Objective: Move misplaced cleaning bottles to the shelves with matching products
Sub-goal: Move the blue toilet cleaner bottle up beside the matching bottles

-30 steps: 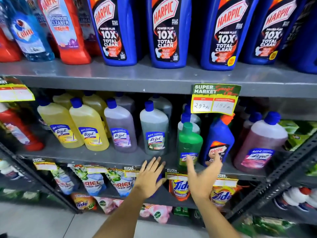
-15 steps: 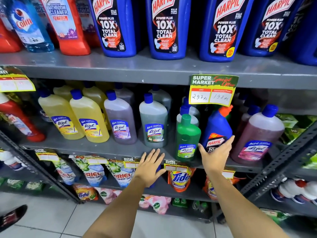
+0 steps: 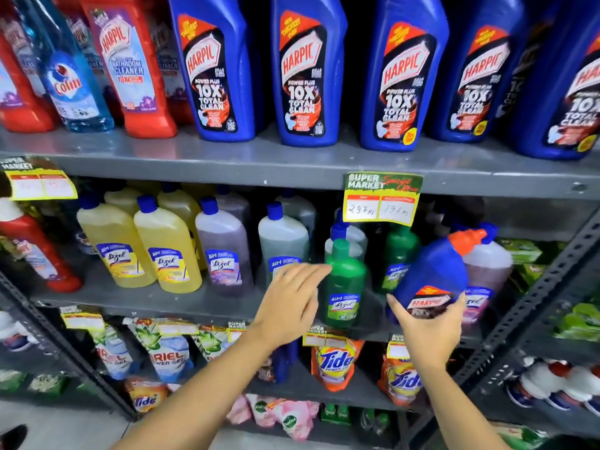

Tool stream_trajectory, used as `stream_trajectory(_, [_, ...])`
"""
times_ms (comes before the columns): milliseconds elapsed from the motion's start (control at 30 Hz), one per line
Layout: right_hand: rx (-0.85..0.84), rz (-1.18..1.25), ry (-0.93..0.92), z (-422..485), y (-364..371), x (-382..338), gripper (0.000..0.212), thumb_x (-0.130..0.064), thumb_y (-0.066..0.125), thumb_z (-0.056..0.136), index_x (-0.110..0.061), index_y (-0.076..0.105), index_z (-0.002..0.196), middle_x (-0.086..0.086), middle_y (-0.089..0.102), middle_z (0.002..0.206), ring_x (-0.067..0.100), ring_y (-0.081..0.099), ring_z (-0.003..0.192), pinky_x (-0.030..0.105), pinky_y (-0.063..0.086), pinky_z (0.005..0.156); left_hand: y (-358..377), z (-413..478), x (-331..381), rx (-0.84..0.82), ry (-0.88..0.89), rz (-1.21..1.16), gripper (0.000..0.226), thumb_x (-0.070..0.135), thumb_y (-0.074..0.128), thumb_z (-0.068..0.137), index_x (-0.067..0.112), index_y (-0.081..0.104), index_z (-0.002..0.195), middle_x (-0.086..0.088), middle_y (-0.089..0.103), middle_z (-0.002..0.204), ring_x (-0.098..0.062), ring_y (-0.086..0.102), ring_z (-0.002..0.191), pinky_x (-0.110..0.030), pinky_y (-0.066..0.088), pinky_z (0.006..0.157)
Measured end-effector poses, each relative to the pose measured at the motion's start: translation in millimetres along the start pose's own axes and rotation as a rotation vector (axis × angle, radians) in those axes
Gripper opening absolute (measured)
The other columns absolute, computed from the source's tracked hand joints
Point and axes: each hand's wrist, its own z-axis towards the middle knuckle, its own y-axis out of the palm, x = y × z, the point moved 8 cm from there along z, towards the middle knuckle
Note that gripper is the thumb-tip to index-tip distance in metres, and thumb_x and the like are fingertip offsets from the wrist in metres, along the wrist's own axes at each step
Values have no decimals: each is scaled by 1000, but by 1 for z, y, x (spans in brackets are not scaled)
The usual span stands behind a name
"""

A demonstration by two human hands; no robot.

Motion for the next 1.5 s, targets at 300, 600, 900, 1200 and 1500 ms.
stream_trajectory(300, [59,294,-407,17,-75,-165,109,-45,92,42,-11,44,134,9,63,122,19,64,105,17,51,89,-117,163,19,205,113,209,41,27,39,96,3,60,122,-16,61,125,-32,54,115,-43,42,97])
stream_trajectory(600, [140,61,-438,119,-75,-277,124,-65,86,46,-14,35,147,4,51,146,19,49,133,40,39,111,-94,171,0,103,4,362,51,47,31,96,16,69,112,-6,71,111,-23,66,100,-34,49,74])
stream_trajectory(900, [-14,-202,-276,162,-36,-276,121,-67,83,50,-10,29,142,11,53,139,35,56,122,50,45,94,-95,170,-3,138,-22,366,52,50,32,95,20,70,112,-2,71,114,-20,67,100,-35,51,78])
stream_trajectory(1200, [-58,-253,-308,153,-29,-268,139,-54,89,57,-12,0,155,18,24,155,41,44,132,51,42,100,-97,167,-2,209,-19,318,48,47,36,95,17,71,109,-3,73,109,-19,68,97,-37,53,78])
stream_trajectory(1500, [-41,-262,-319,148,-16,-265,134,-36,89,65,-13,-7,156,18,30,150,42,55,117,46,45,92,-103,165,6,263,11,312,44,42,40,95,14,73,105,-2,74,101,-21,69,90,-36,55,72])
